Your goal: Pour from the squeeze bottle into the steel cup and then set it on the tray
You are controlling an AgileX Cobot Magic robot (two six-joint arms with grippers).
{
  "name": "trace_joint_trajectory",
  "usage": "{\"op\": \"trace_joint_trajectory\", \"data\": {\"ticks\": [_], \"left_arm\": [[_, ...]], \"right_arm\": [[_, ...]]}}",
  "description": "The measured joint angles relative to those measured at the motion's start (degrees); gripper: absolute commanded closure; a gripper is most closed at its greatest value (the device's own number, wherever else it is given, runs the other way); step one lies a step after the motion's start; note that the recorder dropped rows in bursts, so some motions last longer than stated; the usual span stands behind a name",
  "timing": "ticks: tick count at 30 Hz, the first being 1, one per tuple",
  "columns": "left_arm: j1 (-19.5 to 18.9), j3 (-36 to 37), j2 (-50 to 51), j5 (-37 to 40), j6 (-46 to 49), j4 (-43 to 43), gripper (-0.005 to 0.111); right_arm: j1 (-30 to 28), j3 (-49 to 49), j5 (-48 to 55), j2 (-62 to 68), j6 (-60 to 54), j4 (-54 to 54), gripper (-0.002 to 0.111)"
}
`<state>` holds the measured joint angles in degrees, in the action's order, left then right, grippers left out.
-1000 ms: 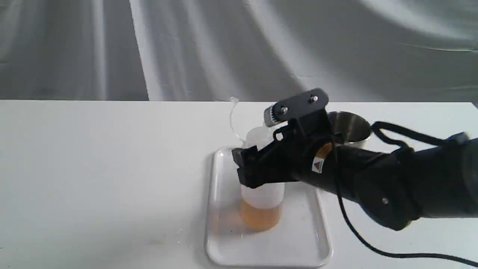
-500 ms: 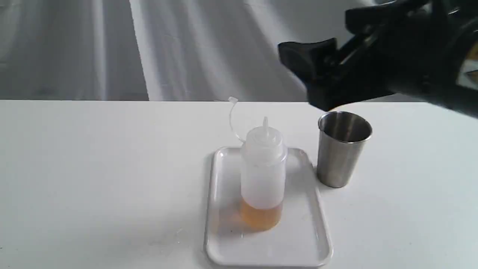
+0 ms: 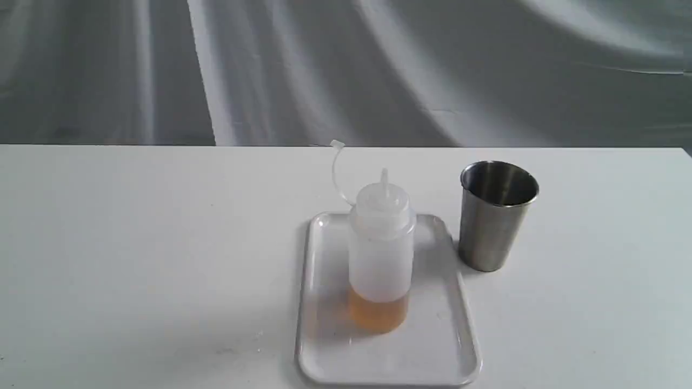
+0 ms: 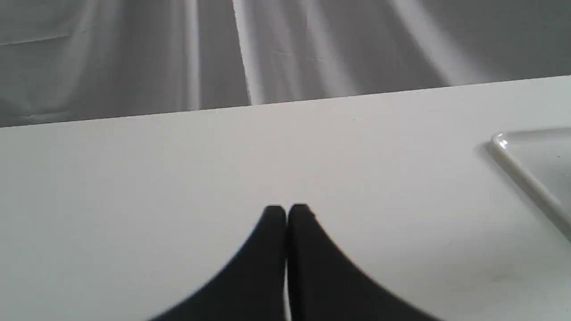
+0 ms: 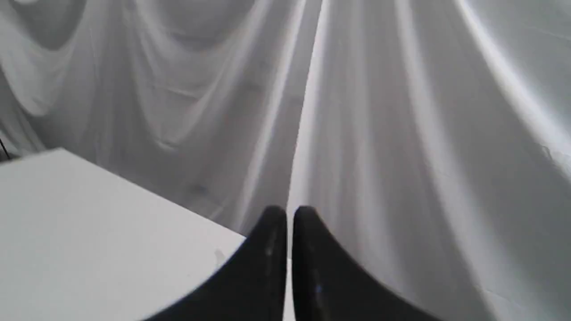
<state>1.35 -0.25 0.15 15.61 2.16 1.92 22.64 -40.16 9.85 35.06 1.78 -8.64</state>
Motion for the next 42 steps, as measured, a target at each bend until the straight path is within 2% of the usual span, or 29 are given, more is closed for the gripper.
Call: {"op": "trace_joint_trajectory", "data": {"ticks": [6,17,23,26,31,34,42], "left_arm": [[0.0,0.0,0.0,0.0,0.0,0.0,0.107],[0.0,0.0,0.0,0.0,0.0,0.0,0.107],[0.0,0.0,0.0,0.0,0.0,0.0,0.107],[0.0,0.0,0.0,0.0,0.0,0.0,0.107],[0.0,0.0,0.0,0.0,0.0,0.0,0.107],[0.0,0.0,0.0,0.0,0.0,0.0,0.107],[0.0,0.0,0.0,0.0,0.0,0.0,0.107]], "right_arm": [[0.0,0.0,0.9,-3.0,0.2,2.3,0.108],[0.0,0.0,1.4,-3.0,0.2,-1.3,0.108],[-1.0,0.0,5.9,-3.1,0.2,-1.3,0.108],[-4.5,0.0,10.3,-3.1,0.2,-1.3,0.108],[-14.5,3.0,12.5,-3.8,0.2,-0.7,0.108],[-20.8,7.5,10.1,-5.7,0.2,1.7,0.108],[-32.2,20.8,-0.1,-12.5,0.2,3.0,0.108]]}}
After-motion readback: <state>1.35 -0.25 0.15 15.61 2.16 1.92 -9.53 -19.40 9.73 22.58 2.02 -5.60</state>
